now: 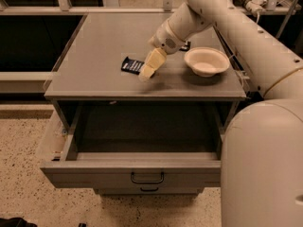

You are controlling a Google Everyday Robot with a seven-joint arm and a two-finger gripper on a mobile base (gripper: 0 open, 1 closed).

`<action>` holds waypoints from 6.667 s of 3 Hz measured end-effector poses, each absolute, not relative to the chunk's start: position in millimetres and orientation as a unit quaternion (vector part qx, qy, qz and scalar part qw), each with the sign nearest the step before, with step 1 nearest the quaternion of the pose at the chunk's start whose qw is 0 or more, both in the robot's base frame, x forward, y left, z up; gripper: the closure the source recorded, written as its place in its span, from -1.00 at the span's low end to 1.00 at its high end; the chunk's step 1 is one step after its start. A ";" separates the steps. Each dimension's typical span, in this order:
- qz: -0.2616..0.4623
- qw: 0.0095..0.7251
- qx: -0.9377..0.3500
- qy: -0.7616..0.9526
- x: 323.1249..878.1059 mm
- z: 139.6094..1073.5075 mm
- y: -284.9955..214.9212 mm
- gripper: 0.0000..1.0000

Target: Place rxbar blueberry into top drawer

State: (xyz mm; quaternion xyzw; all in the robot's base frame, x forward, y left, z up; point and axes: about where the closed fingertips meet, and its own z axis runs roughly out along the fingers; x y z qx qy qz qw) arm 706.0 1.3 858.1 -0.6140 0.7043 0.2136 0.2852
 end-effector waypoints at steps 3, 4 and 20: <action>0.204 0.280 -0.593 0.727 694.1 827.6 3.6 -0.65; 0.204 0.280 -0.593 0.727 694.1 827.6 3.6 -0.18; 0.203 0.305 -0.334 0.868 524.9 733.5 -156.4 1.00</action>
Offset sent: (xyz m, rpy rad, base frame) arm -0.0183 -0.0054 -0.0418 -0.0283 0.0153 -0.1083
